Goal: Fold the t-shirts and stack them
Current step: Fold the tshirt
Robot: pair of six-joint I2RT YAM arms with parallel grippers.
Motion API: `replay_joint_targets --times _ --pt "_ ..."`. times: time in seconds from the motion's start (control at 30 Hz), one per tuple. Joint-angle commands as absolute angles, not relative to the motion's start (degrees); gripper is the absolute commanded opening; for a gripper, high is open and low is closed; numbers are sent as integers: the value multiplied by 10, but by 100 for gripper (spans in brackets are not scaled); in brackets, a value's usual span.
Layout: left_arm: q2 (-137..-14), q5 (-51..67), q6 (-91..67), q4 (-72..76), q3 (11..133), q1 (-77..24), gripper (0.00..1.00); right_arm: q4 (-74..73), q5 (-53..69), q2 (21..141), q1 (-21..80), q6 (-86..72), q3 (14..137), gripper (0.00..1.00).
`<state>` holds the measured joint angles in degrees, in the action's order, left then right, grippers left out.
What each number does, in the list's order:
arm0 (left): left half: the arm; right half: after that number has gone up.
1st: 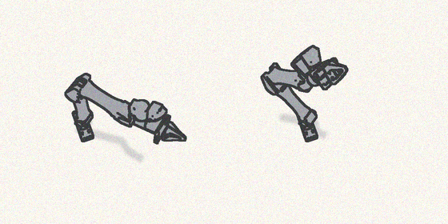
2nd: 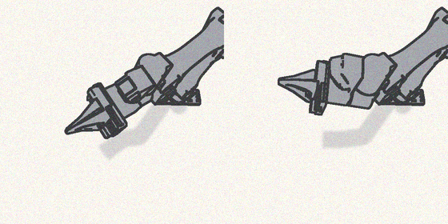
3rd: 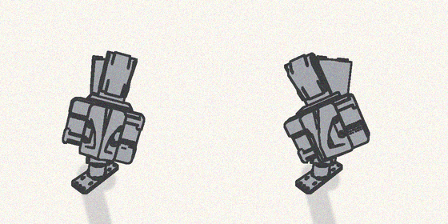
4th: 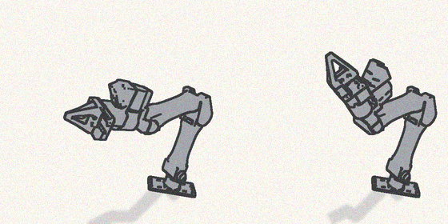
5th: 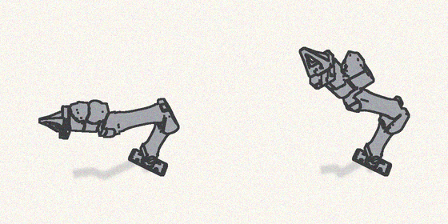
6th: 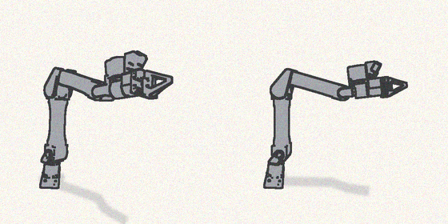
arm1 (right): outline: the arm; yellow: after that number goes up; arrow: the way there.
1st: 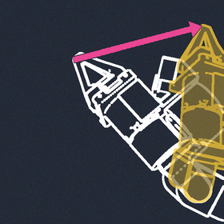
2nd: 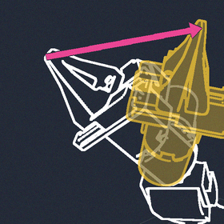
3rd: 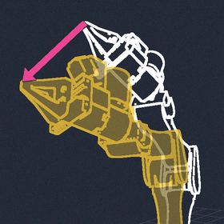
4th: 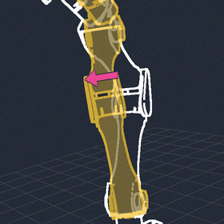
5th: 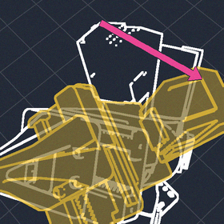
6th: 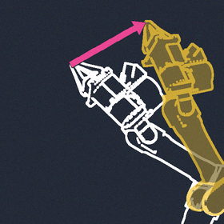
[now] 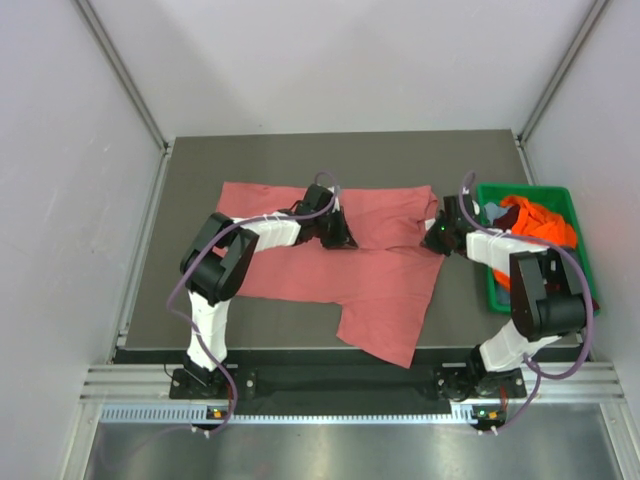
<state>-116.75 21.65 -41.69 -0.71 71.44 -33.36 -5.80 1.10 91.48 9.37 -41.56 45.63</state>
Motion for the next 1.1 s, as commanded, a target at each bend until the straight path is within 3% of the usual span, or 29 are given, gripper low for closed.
replay_joint_targets --times 0.0,1.07 --pt "-1162 222 -421 -13 751 -336 0 -67 4 871 99 -405 464 0" --pt "-1121 129 -393 -195 813 -335 0 -117 4 731 127 -451 374 0"
